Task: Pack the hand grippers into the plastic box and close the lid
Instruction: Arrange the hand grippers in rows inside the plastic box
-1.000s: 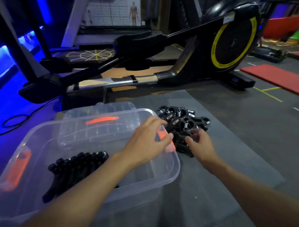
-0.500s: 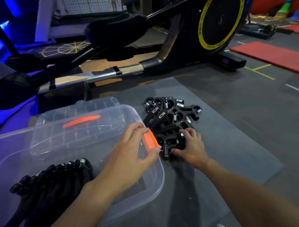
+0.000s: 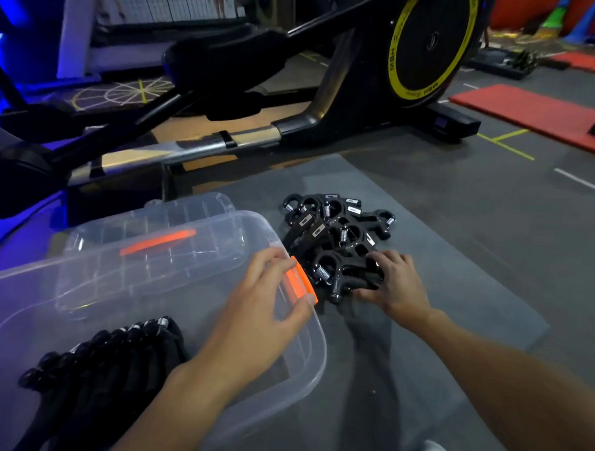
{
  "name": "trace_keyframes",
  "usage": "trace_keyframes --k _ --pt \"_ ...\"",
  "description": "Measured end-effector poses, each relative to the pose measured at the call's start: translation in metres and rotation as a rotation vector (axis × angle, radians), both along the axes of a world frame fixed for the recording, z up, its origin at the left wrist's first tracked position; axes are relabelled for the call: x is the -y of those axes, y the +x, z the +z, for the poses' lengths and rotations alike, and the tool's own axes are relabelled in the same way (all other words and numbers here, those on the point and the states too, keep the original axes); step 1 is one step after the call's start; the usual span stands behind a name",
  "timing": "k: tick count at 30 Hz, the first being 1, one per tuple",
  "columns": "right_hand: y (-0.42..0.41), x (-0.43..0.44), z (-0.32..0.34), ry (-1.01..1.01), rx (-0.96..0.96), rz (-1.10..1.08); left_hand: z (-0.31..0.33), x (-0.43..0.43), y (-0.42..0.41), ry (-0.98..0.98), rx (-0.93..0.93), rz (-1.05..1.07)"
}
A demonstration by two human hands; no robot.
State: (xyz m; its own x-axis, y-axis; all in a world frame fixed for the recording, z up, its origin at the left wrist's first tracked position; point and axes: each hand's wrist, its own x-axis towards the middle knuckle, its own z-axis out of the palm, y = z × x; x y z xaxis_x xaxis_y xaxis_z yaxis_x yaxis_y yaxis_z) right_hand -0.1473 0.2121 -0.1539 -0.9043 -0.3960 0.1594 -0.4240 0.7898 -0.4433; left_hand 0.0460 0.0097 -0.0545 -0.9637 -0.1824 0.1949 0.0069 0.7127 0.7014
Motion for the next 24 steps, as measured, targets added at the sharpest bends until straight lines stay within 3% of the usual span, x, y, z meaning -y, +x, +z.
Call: trace_keyframes --k 5,13,24 --pt "0.01 -0.001 0.068 -0.138 -0.061 -0.049 0.017 0.005 0.003 -0.01 -0.028 0.001" --pt "0.07 0.037 0.169 -0.451 0.003 0.033 0.089 0.004 0.011 0.023 -0.321 0.021" --pt "0.16 0.077 0.224 -0.632 0.399 0.284 0.141 0.026 0.059 0.014 -0.577 0.181"
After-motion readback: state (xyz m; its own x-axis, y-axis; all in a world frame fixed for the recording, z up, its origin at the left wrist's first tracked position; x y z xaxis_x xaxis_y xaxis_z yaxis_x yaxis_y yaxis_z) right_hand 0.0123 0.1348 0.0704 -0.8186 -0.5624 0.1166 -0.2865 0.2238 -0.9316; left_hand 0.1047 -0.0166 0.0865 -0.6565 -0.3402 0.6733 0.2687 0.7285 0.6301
